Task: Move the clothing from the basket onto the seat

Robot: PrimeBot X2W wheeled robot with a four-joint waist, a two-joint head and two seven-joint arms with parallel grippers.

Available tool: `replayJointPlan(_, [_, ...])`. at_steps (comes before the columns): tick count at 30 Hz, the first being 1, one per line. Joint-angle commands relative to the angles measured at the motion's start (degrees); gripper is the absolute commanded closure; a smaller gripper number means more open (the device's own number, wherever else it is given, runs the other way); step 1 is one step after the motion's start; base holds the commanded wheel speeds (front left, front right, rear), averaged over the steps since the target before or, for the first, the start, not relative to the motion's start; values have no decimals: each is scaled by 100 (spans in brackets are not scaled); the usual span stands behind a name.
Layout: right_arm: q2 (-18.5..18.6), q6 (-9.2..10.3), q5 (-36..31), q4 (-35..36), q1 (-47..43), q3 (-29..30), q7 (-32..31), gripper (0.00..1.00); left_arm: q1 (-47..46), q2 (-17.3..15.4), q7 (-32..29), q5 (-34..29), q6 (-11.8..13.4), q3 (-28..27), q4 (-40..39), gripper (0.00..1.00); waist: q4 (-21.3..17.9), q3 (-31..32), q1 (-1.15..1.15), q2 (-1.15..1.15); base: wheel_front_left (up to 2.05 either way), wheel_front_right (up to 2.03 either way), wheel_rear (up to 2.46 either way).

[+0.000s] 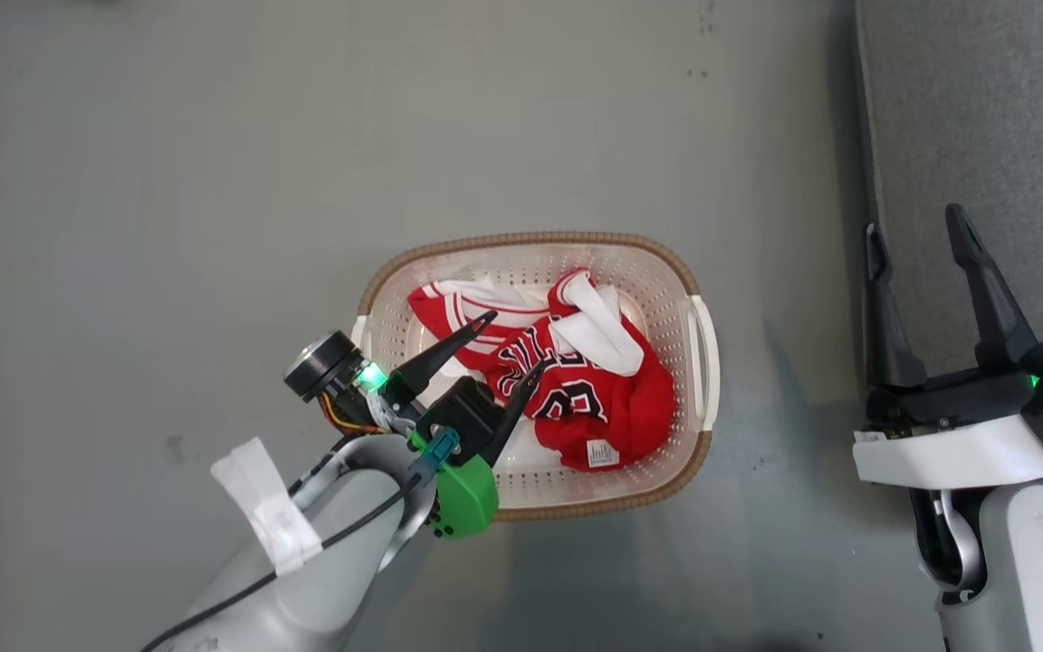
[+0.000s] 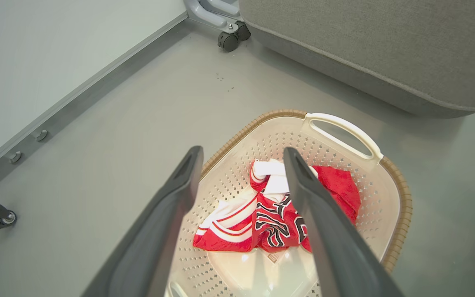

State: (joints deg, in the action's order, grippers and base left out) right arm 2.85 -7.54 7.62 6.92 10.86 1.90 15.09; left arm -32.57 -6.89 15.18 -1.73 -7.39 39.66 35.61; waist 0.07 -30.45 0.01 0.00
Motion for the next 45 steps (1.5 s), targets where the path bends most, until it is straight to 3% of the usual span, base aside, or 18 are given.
replayJointPlan(1, [21,10,-20,58,157,13,12,0,-329,-86,-6,31,-14,168,236,0,-105,-912,-1,0,0,0,0])
replayJointPlan(11, [12,10,-58,323,592,-59,12,0,-1983,-40,-6,77,-13,1937,2055,0,-310,-1975,-1,0,0,0,0])
replayJointPlan(17, [10,10,11,511,793,-53,12,0,-2637,108,-6,389,-6,2489,2746,0,-527,-2464,-1,0,0,0,0])
replayJointPlan(27, [8,10,-21,792,905,-78,12,0,-3227,5,-6,402,38,2918,3150,0,-711,-2939,-1,0,0,0,0])
replayJointPlan(41, [9,10,56,968,872,-185,12,0,-3750,82,-329,2,472,3180,3754,0,-842,-3398,-1,0,0,0,0])
replayJointPlan(45, [9,10,79,977,819,-213,12,0,-3796,89,-341,-106,697,3215,3786,0,-868,-3434,-1,0,0,0,0])
